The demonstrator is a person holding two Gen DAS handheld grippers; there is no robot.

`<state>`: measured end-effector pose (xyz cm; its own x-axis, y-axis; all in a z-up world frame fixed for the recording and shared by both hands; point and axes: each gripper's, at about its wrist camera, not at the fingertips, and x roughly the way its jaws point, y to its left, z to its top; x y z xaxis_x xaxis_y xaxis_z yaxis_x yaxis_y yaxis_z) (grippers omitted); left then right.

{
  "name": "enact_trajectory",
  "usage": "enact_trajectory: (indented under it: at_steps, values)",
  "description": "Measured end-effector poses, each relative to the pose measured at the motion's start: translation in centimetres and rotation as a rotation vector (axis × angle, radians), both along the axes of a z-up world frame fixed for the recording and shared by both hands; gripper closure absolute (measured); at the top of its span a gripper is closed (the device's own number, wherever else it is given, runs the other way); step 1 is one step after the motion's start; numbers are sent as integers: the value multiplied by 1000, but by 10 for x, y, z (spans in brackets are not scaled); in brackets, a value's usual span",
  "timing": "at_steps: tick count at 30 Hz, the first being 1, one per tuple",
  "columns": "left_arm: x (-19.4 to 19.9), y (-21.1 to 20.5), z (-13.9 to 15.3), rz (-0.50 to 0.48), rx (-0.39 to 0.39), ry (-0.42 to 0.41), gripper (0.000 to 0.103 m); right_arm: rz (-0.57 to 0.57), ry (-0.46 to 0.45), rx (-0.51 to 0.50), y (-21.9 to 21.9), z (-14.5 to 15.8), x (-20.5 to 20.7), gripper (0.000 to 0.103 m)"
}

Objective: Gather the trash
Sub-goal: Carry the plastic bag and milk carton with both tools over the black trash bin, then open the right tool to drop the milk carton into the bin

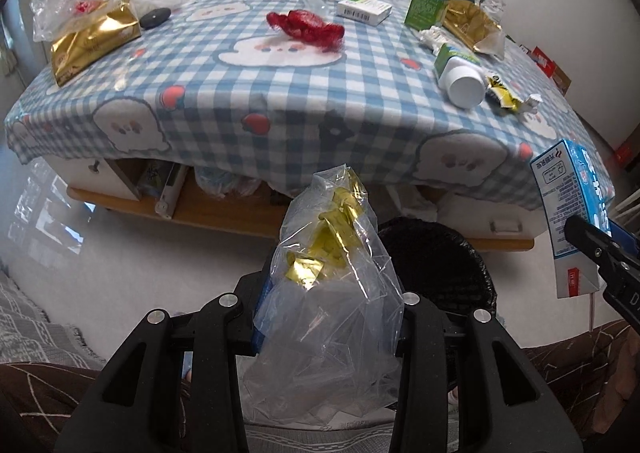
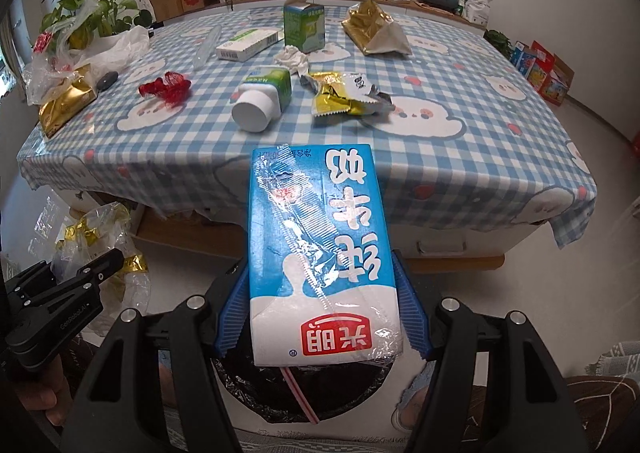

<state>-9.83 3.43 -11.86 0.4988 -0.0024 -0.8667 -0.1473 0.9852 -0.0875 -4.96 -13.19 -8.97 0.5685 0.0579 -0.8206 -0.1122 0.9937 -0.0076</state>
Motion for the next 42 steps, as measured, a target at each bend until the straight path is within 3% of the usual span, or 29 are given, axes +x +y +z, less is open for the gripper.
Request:
enact_trajectory:
  at_steps: [10, 27, 35, 42]
  values:
    - [7, 5, -33, 4, -2, 40, 66, -2, 62, -41, 4, -50, 2, 41]
    - [9, 8, -81, -8, 10, 83, 66, -33, 147, 11, 5, -117, 9, 41]
    - [12, 3, -91, -17, 19, 101, 66, -27, 168, 7, 11, -129, 14, 41]
    - [10, -8, -75, -31, 11, 55, 65, -20, 157, 11, 11, -126, 15, 39]
